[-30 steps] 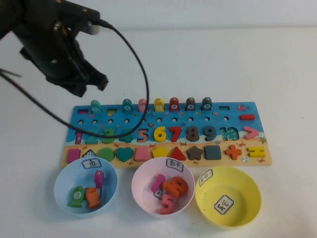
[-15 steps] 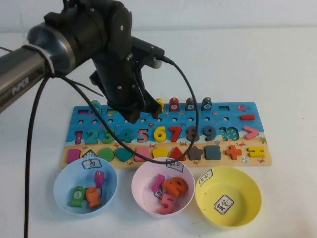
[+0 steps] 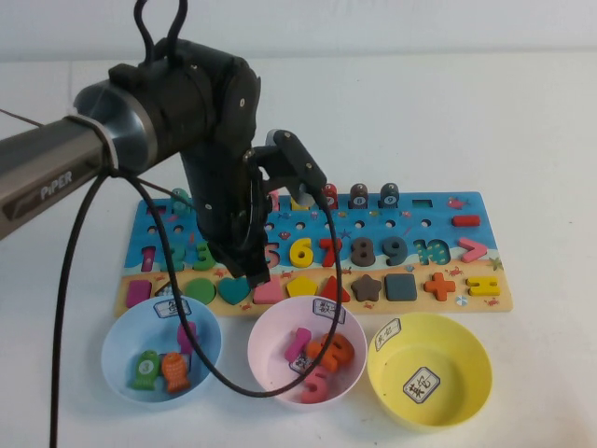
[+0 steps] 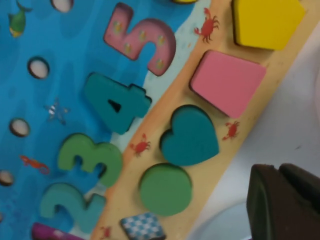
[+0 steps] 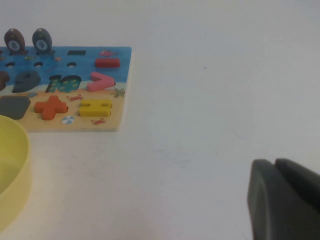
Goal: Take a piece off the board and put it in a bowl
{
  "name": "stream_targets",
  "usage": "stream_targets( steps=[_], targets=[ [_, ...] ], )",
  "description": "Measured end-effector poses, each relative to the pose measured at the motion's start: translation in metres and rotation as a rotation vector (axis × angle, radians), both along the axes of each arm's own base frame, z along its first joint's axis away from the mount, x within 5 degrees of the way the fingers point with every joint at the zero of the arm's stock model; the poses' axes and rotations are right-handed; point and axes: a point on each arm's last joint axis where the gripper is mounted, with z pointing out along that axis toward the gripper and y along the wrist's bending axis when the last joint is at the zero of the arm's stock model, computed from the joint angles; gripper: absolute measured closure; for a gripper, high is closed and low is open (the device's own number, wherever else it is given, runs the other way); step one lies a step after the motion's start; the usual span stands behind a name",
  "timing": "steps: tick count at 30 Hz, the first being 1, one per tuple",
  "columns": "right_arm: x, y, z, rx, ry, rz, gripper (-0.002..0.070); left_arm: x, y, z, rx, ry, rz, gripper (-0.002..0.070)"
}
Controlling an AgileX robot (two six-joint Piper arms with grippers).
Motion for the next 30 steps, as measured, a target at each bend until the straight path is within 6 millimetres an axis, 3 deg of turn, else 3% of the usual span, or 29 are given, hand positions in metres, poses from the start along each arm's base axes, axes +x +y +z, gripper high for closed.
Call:
stream_targets(
  steps=[8, 10, 15, 17, 22, 30],
  targets=[
    [0.000, 0.000, 0.000, 0.000, -0.001, 0.000, 0.0694, 0.007, 0.010, 0.001, 0.106, -0.069, -0.050, 0.0647],
    [0.000, 0.000, 0.000, 0.000, -0.001, 0.000, 0.0694, 0.007, 0.010, 0.000, 0.086, -0.056, -0.048, 0.0585],
    [0.000, 0.000, 0.000, 0.000, -0.001, 0.000, 0.0694, 0.005, 0.007, 0.000, 0.042, -0.024, -0.167, 0.0315],
    [0.000, 0.000, 0.000, 0.000, -0.001, 0.000, 0.0694, 0.004, 0.005, 0.000, 0.039, -0.019, -0.253, 0.0281],
    [0.000, 0.000, 0.000, 0.000, -0.001, 0.000, 0.0694, 0.005, 0.007, 0.000, 0.058, -0.025, -0.488, 0.0295],
    [0.000, 0.000, 0.000, 0.000, -0.001, 0.000, 0.0694, 0.019, 0.018, -0.021, 0.030, 0.040, -0.464, 0.0305]
  ],
)
